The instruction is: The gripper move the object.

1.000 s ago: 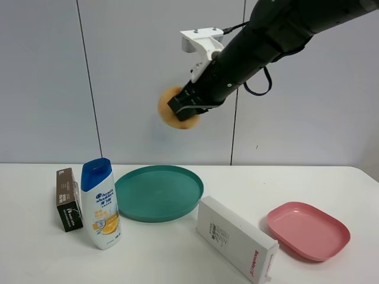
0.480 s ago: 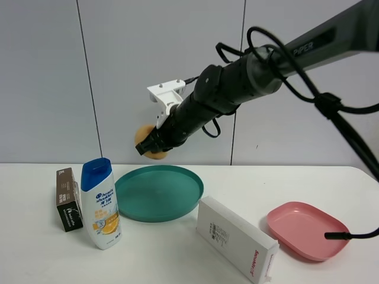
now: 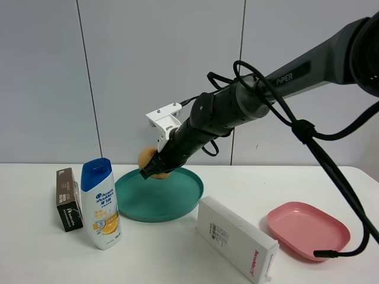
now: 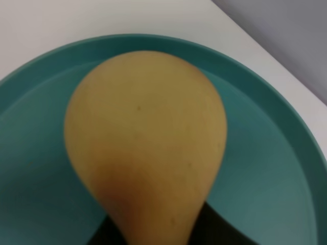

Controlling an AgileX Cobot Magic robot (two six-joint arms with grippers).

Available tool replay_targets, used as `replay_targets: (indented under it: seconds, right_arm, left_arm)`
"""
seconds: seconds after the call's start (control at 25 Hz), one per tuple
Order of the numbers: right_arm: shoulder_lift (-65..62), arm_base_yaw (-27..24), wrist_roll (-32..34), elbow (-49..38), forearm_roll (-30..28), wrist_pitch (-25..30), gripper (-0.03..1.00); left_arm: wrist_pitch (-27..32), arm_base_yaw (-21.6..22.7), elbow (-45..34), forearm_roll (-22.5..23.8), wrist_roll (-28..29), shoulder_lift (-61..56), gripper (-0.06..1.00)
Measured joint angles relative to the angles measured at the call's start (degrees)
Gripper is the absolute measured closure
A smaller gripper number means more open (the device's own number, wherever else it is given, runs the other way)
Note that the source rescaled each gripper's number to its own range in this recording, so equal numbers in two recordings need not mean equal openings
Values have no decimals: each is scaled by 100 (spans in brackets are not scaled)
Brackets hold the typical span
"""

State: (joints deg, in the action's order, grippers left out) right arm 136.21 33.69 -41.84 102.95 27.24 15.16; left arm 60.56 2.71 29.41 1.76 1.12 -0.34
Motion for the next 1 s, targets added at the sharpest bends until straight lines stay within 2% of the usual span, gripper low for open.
replay_targets:
  seconds: [0.08,0.16,0.32,0.4,0.52,0.72,1.0]
  right_arm:
    - [43,0,0,0,0,-6,86]
    - [58,0,7,0,-7,-61,71]
    - [58,0,495,13,153,-532,18]
    - [58,0,647,12,207,-634,5]
    - [58,0,721,12,214,-645,-1]
    - [58,0,721,12,216,-552,-3]
    - [-623,0,760,12,216,820,-3]
  left_arm:
    - [0,0,0,0,0,0,-6]
    - [0,0,0,0,0,0,-6]
    - [0,0,0,0,0,0,-6]
    - [0,0,0,0,0,0,-6]
    - [0,0,0,0,0,0,-6]
    - [0,0,0,0,0,0,-6]
    - [0,0,0,0,0,0,-6]
